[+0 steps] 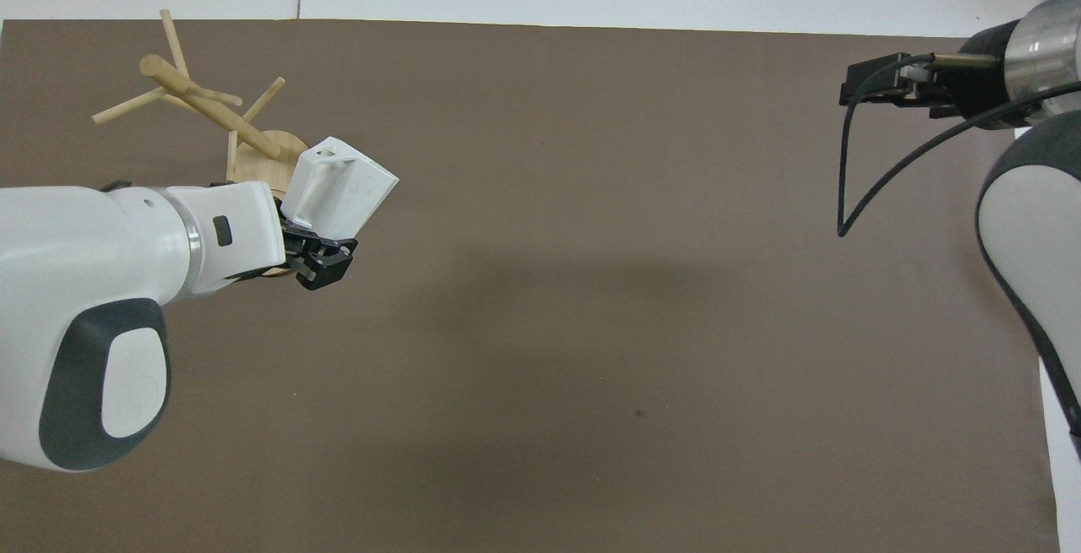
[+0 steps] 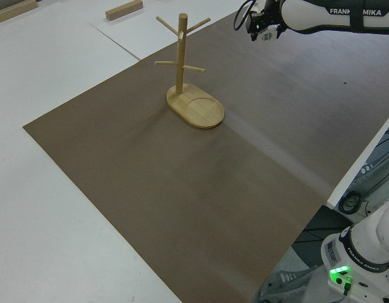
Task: Hang cup on rack
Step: 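Carry the mug with the left gripper to the mug tree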
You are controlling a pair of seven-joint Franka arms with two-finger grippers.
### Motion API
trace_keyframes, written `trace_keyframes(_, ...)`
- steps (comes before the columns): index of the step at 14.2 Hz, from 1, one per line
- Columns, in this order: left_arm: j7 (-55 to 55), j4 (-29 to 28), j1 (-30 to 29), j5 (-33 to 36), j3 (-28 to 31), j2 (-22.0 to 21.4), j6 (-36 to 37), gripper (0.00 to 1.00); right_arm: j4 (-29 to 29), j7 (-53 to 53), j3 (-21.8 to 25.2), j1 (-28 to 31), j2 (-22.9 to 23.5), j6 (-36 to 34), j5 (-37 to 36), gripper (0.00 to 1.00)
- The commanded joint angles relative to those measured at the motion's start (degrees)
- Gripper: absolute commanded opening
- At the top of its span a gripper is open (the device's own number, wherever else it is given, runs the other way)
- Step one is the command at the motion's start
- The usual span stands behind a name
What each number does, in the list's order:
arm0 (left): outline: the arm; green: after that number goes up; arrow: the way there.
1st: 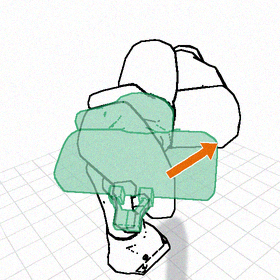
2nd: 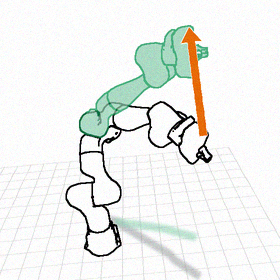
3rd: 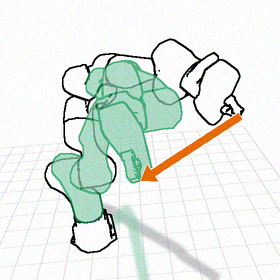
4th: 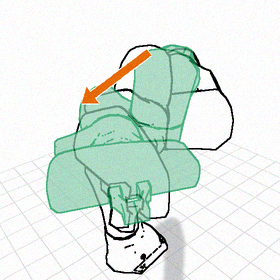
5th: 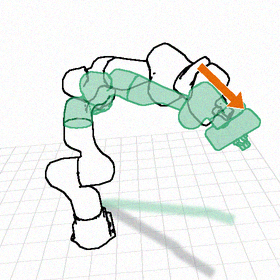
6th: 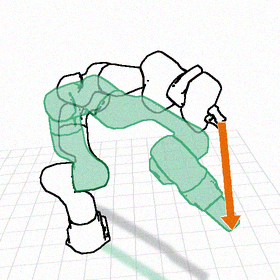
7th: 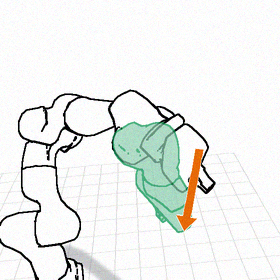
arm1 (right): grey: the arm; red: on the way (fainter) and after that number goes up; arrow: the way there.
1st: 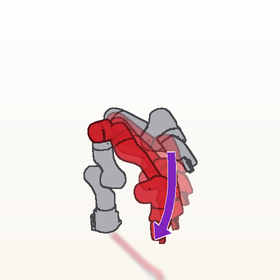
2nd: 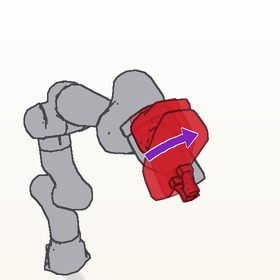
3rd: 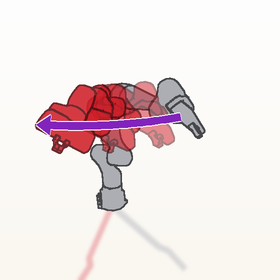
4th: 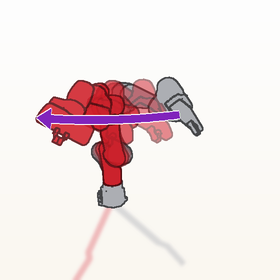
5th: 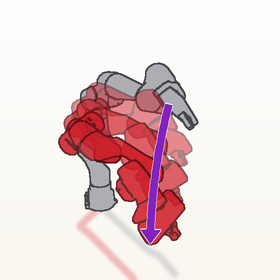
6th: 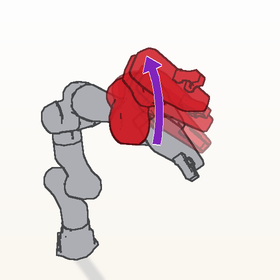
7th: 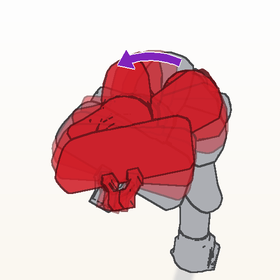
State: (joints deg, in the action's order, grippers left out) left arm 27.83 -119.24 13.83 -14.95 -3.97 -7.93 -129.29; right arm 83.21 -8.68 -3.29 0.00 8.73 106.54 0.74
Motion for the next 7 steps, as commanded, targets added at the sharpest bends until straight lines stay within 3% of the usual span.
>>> trace_keyframes(1,-1.5,3.2,-1.3,5.4,0.1,3.0,-2.9,0.00,4.3,4.1,1.5,-0.1,-3.0,-1.3,-4.2,1.00)
trace_keyframes(7,-10.8,4.0,-2.7,7.1,0.2,4.6,-6.3,0.00,6.6,6.8,2.4,-0.1,-4.7,-7.7,-4.5,1.00)
